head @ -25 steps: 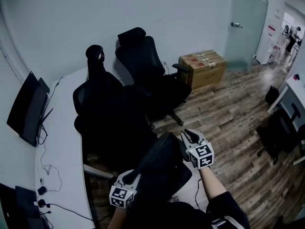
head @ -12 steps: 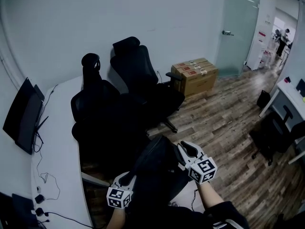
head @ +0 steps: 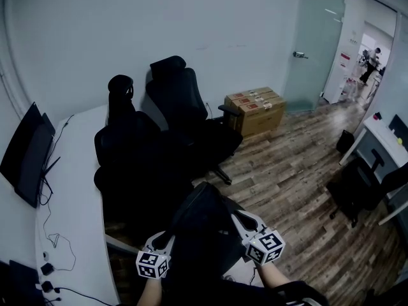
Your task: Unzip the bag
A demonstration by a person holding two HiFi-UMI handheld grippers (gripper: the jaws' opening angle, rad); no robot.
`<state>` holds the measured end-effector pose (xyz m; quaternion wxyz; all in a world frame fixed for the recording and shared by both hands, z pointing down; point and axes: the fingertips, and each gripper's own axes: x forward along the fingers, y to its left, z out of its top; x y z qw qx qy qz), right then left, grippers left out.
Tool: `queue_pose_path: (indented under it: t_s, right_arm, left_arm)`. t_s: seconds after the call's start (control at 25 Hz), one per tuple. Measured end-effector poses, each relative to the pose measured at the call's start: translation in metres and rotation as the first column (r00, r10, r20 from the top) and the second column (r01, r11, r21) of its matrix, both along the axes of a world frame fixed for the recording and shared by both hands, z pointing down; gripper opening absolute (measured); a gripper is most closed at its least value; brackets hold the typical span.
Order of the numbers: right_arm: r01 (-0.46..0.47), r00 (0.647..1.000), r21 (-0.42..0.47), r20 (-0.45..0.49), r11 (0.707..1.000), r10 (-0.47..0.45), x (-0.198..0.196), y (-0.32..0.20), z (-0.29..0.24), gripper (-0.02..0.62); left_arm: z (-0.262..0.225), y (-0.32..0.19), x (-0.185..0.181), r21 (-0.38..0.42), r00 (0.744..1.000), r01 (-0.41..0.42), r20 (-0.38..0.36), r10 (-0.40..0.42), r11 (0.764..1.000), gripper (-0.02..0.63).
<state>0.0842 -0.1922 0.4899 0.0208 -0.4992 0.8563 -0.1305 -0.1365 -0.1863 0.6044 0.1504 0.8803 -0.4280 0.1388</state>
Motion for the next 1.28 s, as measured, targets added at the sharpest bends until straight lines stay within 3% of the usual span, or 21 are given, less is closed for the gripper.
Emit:
queue_pose_path:
  t_s: [0.64, 1.28]
  right_arm:
    - [0.016, 1.000, -0.089, -0.021, 0.996, -0.018, -0.053, 0.027, 0.027, 0.046]
    - [-0.034, 0.999, -0.092, -0.013, 0.995, 0.033, -0.076, 0.028, 0.036, 0.044]
  left_arm:
    - [0.006, -0.015, -0.052, -0.019, 0.998, 0.048, -0.043, -0.049, 0.999, 0.094]
    - [0.011, -0.023, -0.079, -0.024, 0.994, 0.047, -0.093, -0.049, 0.999, 0.094]
